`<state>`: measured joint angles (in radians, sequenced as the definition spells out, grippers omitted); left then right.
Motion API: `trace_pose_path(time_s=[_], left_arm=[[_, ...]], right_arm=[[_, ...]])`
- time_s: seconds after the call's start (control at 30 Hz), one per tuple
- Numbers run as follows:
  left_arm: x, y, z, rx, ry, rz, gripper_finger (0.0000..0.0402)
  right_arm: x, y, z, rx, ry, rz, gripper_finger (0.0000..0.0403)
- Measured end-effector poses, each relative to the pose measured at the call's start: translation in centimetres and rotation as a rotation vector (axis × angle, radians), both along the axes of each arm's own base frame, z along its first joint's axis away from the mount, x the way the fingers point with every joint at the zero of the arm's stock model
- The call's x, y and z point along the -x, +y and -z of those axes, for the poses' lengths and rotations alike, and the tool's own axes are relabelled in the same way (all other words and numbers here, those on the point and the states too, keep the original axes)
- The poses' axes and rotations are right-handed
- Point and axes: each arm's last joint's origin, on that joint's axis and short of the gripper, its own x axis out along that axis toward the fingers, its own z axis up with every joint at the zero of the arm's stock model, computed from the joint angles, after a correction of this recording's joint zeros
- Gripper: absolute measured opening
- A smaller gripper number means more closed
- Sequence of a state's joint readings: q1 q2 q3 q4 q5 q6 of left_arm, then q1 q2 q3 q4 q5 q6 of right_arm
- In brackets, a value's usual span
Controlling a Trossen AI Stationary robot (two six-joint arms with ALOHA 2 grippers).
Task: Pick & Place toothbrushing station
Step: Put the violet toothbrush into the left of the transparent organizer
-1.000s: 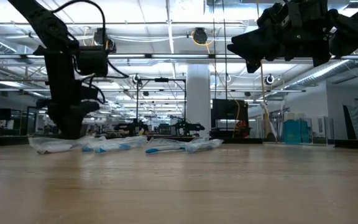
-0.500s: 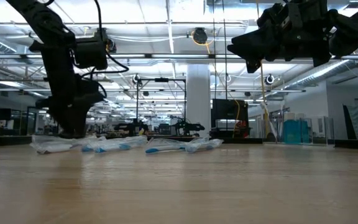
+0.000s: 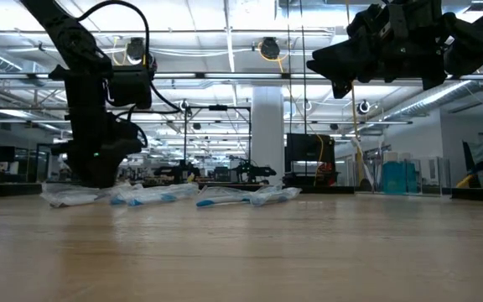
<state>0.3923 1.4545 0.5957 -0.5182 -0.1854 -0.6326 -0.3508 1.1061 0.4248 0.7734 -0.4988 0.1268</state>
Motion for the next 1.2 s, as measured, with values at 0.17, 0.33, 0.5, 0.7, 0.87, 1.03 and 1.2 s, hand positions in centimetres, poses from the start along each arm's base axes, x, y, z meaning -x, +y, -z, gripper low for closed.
trace_pose_path(time_s=[0.17, 0.33, 0.5, 0.7, 0.87, 1.03, 1.2], left_arm=[[0.1, -0.1, -0.1, 0.0, -0.002, 0.011, 0.016], [0.1, -0.1, -0.2, 0.007, -0.011, 0.026, 0.0091], [0.0, -0.1, -0.3, 0.0, -0.003, 0.063, 0.0015], [-0.5, 0.1, -2.7, -0.074, -0.054, 0.127, 0.0027], [-1.4, -0.3, -6.9, -0.22, -0.224, 0.243, 0.001], [-3.2, -1.5, -10.0, -0.478, -0.492, 0.541, 0.0022], [-5.0, -1.9, -11.0, -0.628, -0.752, 0.646, 0.0018]], right_arm=[[0.0, 0.0, 0.0, 0.0, 0.0, 0.0, 0.0109], [0.0, 0.0, 0.0, 0.0, 0.0, 0.0, 0.0109], [0.0, 0.0, 0.0, 0.0, 0.0, 0.0, 0.0109], [0.0, 0.0, 0.0, 0.0, 0.0, 0.001, 0.0109], [0.0, 0.0, 0.0, 0.0, 0.001, 0.001, 0.011], [0.0, 0.0, 0.0, 0.008, -0.001, 0.004, 0.011], [-0.1, 0.0, -0.1, 0.01, -0.009, 0.074, 0.011]])
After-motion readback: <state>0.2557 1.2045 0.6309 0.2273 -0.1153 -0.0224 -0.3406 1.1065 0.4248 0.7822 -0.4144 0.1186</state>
